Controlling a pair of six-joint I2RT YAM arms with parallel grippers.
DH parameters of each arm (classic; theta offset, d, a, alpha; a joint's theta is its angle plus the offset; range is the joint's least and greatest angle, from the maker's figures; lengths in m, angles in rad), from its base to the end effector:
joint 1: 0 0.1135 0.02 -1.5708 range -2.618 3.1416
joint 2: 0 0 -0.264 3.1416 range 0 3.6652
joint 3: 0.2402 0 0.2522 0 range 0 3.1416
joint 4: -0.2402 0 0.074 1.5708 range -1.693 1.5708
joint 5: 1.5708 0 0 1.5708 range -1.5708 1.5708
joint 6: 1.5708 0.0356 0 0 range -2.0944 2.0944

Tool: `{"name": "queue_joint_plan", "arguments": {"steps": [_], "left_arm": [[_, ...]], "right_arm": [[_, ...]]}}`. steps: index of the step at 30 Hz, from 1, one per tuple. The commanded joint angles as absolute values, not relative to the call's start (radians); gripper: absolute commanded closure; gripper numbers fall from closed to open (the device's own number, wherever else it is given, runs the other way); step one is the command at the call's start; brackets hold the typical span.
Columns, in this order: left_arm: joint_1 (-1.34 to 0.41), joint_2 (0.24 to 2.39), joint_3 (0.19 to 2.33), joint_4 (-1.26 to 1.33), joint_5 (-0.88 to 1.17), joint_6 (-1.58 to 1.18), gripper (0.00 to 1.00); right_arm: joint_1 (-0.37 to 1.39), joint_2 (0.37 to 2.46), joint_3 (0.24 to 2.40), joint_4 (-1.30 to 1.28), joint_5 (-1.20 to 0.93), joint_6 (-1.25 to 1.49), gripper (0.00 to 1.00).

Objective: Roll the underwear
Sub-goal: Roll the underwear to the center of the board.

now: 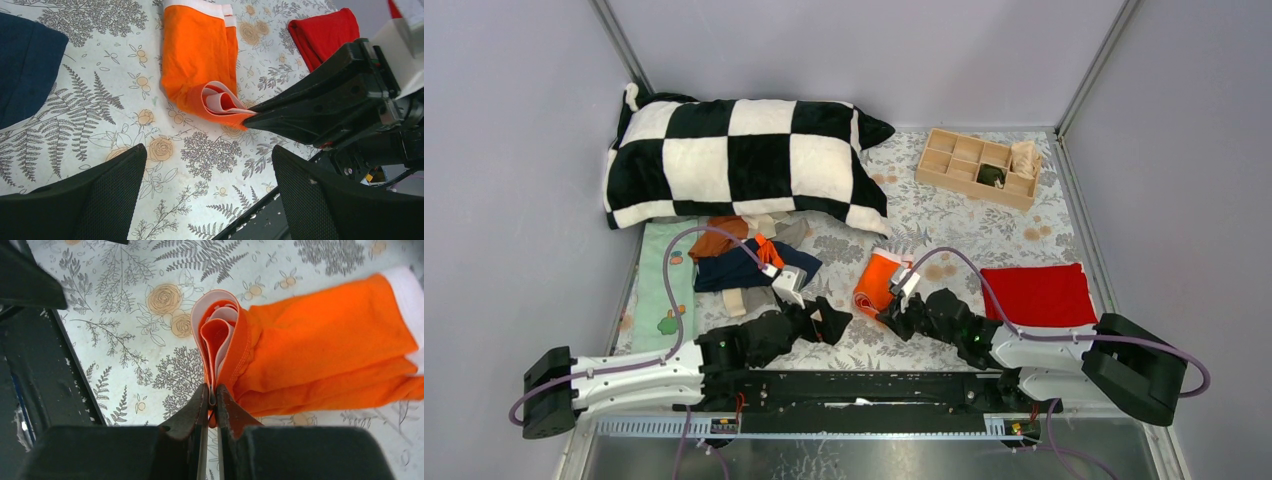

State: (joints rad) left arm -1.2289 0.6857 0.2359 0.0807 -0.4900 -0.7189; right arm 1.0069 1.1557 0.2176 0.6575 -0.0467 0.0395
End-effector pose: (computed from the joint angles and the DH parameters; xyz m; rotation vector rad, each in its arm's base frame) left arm 0.0696 -0.1457 0.1902 0.1692 1.9790 -0.8347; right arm 0.1119 0.1801 0.1627 -0.9239 1.6861 0.7617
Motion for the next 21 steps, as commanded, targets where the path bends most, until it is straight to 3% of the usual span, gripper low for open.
{"name": "queue_joint_plan", "arguments": {"steps": [1, 15, 21], "left_arm": [[-1.225, 0.721, 0.275, 0.119, -0.472, -0.674, 0.01], [-1.029, 0.793, 0.253, 0.302, -0.214, -0.639, 0.01], [-0.919, 0.856, 0.224, 0.406, -0.055, -0.628, 0.01]], "right_arm": [[0.976, 1.147, 0.182, 0.767, -0.031, 0.254, 1.00], [0.791, 1.279, 0.265, 0.691, -0.245, 0.418, 1.00], [0.719, 1.349, 0.388, 0.544, -0.337, 0.439, 1.00]]}}
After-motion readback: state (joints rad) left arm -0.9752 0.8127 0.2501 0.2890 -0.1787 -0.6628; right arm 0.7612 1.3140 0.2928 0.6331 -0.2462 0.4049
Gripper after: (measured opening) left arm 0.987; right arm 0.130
